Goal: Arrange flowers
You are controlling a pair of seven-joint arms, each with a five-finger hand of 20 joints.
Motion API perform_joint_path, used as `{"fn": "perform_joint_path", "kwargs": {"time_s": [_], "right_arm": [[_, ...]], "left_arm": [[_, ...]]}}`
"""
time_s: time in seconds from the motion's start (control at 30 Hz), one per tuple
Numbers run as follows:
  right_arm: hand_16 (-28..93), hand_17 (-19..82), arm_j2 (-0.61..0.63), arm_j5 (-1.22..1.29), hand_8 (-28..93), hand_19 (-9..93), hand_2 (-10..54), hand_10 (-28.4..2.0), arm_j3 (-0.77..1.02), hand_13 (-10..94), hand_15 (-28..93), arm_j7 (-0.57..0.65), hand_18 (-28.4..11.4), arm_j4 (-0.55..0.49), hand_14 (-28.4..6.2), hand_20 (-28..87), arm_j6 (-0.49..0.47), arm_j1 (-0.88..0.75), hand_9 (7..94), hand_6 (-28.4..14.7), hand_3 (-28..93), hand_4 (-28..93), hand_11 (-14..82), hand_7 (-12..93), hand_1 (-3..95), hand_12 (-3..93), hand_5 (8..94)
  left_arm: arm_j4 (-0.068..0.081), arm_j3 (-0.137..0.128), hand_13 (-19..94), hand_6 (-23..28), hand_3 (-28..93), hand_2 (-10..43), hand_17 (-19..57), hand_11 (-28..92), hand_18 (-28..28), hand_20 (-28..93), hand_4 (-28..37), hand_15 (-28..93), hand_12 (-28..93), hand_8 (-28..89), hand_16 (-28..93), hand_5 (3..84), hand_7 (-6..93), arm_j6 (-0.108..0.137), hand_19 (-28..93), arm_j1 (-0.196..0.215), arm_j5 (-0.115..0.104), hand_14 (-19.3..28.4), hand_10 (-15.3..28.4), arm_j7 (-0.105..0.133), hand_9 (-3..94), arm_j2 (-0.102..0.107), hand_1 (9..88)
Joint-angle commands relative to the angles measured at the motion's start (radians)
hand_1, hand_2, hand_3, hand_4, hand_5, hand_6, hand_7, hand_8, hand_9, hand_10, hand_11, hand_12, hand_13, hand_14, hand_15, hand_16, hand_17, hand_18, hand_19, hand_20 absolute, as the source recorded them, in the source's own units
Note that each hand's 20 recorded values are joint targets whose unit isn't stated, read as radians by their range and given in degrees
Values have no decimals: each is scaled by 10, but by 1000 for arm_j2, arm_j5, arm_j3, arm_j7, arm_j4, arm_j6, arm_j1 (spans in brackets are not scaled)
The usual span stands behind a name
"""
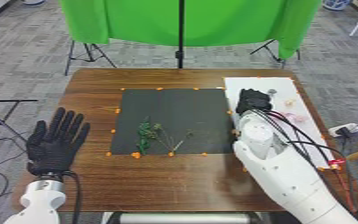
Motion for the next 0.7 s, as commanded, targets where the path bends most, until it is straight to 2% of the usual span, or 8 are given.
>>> {"fn": "perform_joint_path", "kwargs": {"time_s": [0.03,0.2,0.37,0.6,0.7], "right_arm": [[417,382,18,-2,90,932,-95,-107,-25,749,556,-47,-262,37,-95,430,139,-100,913,-8,750,-283,92,448,622,374,793],[432,395,55,36,100,932,-95,-100,-19,781,539,-49,-269,-61,-86,425,204,-105,934,-8,773,-283,109,436,625,394,816],[442,398,96,95,110,932,-95,-96,-18,787,533,-44,-275,-229,-84,427,183,-130,936,-7,788,-283,110,431,621,402,820],[444,398,111,120,123,932,-95,-98,-49,786,535,-77,-277,-398,-84,432,147,-167,937,-9,793,-283,108,428,621,410,818],[446,397,107,103,129,932,-95,-96,-91,785,537,-111,-278,-400,-85,434,149,-158,937,-9,794,-283,106,427,621,413,817]], "left_arm": [[12,1,275,92,768,132,-66,166,127,106,-283,267,83,-90,-62,454,98,2,322,11,1,145,144,-17,386,-23,321],[8,-4,276,92,767,131,-67,166,127,107,-283,269,83,-90,-63,453,98,-1,323,23,0,146,144,-10,386,-23,322],[-2,-16,275,92,766,131,-67,167,128,106,-283,271,83,-90,-64,453,98,4,322,45,-3,146,144,-5,386,-19,322],[3,-15,276,92,766,132,-66,167,127,106,-283,273,83,-90,-65,453,98,4,320,38,-3,147,145,-15,386,-14,321],[5,-15,276,92,765,134,-66,167,127,106,-283,273,83,-90,-65,453,98,6,320,31,-4,147,145,-14,386,-9,319]]}}
